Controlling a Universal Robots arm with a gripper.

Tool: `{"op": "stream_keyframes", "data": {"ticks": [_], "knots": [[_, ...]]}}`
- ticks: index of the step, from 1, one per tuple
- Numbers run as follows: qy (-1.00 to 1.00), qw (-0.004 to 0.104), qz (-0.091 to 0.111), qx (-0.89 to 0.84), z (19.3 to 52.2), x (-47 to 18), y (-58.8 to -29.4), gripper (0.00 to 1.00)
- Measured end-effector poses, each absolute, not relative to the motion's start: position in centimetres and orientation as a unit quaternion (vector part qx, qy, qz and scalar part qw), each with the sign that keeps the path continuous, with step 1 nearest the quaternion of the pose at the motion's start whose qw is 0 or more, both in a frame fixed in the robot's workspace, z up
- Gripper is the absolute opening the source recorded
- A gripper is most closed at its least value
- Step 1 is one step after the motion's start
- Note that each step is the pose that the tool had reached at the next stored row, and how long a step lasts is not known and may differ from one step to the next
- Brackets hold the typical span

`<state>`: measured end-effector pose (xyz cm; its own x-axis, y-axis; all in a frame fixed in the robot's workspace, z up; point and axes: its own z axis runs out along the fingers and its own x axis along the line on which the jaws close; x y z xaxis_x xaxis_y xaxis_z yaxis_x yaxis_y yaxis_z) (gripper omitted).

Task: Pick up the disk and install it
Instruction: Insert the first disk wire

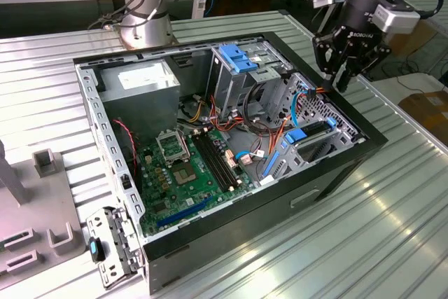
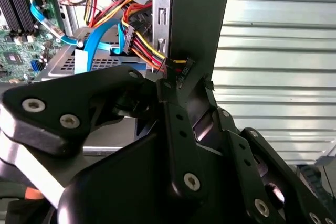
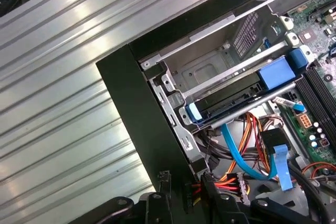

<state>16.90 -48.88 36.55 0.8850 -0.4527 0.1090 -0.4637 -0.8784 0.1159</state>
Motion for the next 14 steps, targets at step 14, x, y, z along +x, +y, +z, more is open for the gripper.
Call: {"op": "stream_keyframes", "data": {"ticks": [14], "knots": [[-0.229,0.081,0.047,0.969,36.32,16.74,-48.27,0.36]]}}
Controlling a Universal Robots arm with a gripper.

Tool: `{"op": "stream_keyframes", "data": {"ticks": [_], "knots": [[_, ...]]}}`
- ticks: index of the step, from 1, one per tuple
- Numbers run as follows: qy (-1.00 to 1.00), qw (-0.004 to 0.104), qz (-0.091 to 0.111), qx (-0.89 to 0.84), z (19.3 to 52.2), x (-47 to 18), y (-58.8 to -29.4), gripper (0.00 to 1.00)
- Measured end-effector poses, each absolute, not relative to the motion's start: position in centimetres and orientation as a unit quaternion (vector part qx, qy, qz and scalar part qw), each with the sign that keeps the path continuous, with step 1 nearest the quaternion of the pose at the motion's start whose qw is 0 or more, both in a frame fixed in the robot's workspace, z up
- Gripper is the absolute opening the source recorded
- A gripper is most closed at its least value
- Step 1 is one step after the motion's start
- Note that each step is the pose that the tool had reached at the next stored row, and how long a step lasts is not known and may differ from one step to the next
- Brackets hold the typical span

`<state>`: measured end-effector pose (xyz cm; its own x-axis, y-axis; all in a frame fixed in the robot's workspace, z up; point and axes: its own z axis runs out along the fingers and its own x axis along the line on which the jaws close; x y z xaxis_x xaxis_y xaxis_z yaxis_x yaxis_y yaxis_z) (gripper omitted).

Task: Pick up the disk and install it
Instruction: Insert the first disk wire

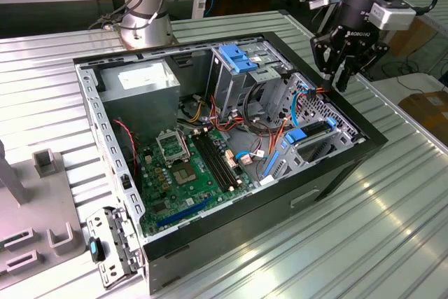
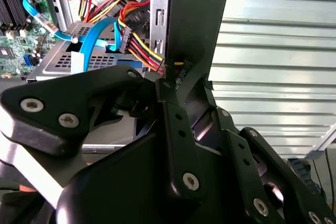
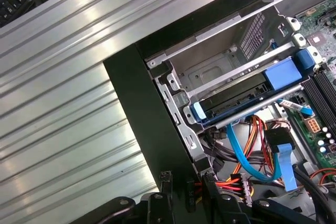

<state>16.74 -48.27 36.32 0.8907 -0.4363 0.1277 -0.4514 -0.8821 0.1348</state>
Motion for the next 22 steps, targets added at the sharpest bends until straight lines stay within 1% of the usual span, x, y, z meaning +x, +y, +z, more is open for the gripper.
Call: {"op": "stream_keyframes", "data": {"ticks": [5,7,8,12,22], "knots": [[-0.229,0.081,0.047,0.969,36.32,16.73,-48.27,0.35],[-0.229,0.081,0.047,0.969,36.32,16.73,-48.27,0.22],[-0.229,0.081,0.047,0.969,36.32,16.73,-48.27,0.17],[-0.231,0.081,0.047,0.969,36.98,16.73,-48.27,0.17],[-0.341,0.086,0.037,0.935,36.98,16.73,-48.27,0.17]]}}
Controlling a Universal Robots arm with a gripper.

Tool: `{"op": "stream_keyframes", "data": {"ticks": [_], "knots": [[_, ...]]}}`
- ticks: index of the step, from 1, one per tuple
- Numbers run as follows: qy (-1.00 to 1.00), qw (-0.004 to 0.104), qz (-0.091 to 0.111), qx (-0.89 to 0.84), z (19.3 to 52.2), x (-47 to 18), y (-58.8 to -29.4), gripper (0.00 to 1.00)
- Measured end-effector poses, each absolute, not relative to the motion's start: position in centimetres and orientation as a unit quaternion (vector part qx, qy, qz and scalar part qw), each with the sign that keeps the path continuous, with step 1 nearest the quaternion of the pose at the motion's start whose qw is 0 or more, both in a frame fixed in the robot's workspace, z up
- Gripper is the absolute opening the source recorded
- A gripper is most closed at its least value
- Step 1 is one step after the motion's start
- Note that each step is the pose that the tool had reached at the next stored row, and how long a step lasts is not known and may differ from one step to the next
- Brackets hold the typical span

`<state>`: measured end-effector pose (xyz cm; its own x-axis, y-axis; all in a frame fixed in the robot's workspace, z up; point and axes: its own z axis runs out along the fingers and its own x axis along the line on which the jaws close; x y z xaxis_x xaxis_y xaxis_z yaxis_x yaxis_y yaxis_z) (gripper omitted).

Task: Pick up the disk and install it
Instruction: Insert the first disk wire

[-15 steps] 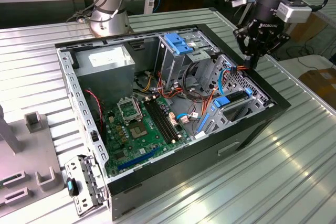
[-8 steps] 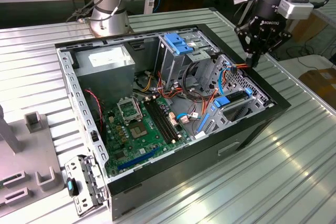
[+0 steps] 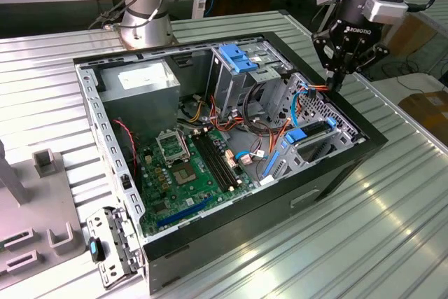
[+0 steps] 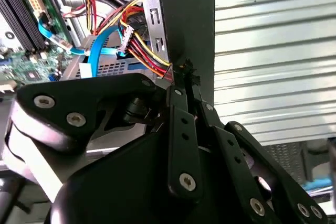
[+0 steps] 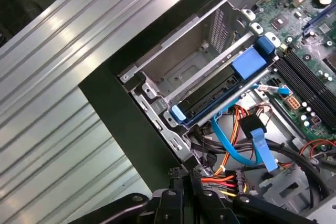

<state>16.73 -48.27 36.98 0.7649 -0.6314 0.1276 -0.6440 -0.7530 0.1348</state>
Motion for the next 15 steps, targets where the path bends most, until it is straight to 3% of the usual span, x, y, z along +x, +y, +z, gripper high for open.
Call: {"op": "stream_keyframes", "data": {"ticks": [15], "knots": [[-0.481,0.091,0.024,0.871,36.9,16.73,-48.27,0.17]]}}
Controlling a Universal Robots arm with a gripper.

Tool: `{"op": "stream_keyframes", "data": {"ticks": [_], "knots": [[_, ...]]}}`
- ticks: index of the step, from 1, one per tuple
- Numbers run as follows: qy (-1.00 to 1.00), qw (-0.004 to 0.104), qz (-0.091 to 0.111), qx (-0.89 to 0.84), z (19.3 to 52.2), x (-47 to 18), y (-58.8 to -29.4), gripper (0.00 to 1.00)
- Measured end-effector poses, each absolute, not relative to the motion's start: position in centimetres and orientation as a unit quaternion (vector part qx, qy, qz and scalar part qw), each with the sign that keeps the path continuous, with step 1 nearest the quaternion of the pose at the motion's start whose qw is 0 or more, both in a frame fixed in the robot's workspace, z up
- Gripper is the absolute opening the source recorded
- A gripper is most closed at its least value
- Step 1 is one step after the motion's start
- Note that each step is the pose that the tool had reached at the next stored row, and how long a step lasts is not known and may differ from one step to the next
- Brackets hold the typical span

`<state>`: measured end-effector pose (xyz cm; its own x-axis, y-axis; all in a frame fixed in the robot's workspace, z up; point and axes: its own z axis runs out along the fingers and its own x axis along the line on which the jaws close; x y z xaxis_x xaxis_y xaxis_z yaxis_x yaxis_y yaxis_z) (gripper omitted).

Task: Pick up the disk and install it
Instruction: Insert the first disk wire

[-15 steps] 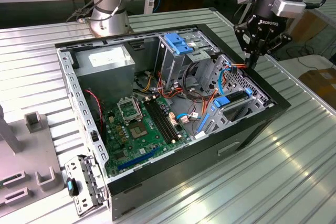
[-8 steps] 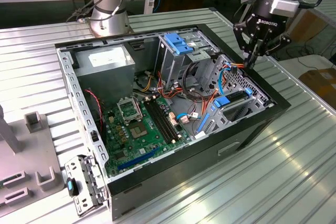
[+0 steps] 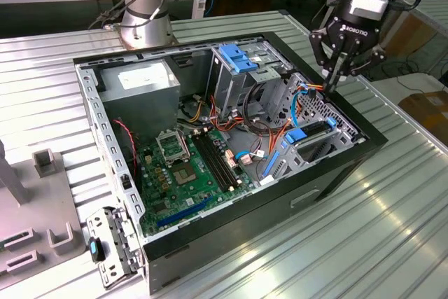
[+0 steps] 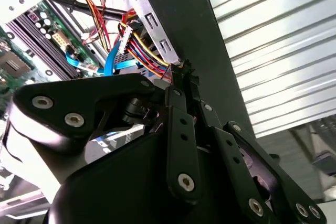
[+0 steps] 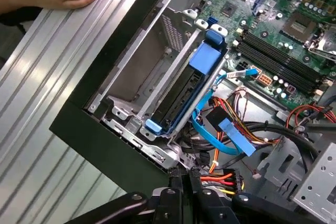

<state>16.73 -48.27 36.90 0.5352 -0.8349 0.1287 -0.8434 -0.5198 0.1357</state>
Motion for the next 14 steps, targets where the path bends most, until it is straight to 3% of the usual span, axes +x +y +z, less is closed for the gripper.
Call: {"op": "stream_keyframes", "data": {"ticks": [14], "knots": [[-0.617,0.104,0.013,0.78,36.65,16.72,-48.28,0.17]]}}
